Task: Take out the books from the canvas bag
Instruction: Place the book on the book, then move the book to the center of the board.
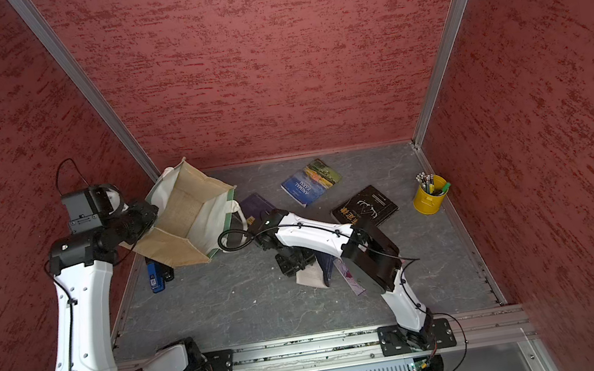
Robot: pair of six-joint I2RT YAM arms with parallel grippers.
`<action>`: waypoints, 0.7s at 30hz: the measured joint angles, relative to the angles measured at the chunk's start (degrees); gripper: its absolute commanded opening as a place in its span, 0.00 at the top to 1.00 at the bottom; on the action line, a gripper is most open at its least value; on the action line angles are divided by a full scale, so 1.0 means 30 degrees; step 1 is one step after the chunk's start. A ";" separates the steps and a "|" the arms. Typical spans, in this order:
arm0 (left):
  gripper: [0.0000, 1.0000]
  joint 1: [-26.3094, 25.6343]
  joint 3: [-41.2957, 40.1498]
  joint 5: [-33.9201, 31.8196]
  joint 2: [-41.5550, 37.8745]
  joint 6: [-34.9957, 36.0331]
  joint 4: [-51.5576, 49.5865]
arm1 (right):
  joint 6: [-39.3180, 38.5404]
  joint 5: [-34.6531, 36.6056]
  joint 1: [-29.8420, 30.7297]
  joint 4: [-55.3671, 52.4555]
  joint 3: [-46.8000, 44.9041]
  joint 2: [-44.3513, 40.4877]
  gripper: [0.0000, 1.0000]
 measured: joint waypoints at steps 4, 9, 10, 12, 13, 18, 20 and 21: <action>1.00 0.0131 0.0044 -0.0029 -0.0087 0.0000 -0.0095 | -0.0138 -0.1035 0.0160 0.0525 0.3118 0.0379 0.37; 1.00 0.0138 0.0386 0.0022 -0.0109 -0.0022 -0.0175 | 0.0036 -0.2652 0.0146 0.1909 0.6317 -0.0925 0.36; 1.00 0.0138 0.0459 0.0066 -0.0109 -0.0022 -0.0175 | 0.0160 -0.2994 0.0073 0.2280 0.6331 -0.1530 0.36; 1.00 0.0109 0.0583 0.0146 -0.0117 -0.0036 -0.0175 | 0.0517 -0.3555 -0.0211 0.2943 0.5821 -0.2914 0.35; 1.00 0.0029 0.0619 0.0168 -0.0117 -0.0066 -0.0175 | 0.0721 -0.3876 -0.0503 0.3446 0.5085 -0.3818 0.35; 1.00 -0.0998 0.0634 0.0372 -0.0124 -0.0080 -0.0168 | 0.1821 -0.5348 -0.3541 0.6652 -0.1100 -0.8102 0.35; 1.00 -0.1647 0.0634 0.0444 -0.0124 -0.0087 -0.0168 | 0.2433 -0.6076 -0.5253 0.8517 -0.4320 -0.9464 0.35; 1.00 -0.1982 0.0634 0.0474 -0.0131 -0.0102 -0.0168 | 0.2718 -0.6390 -0.6076 0.9486 -0.5952 -1.0018 0.36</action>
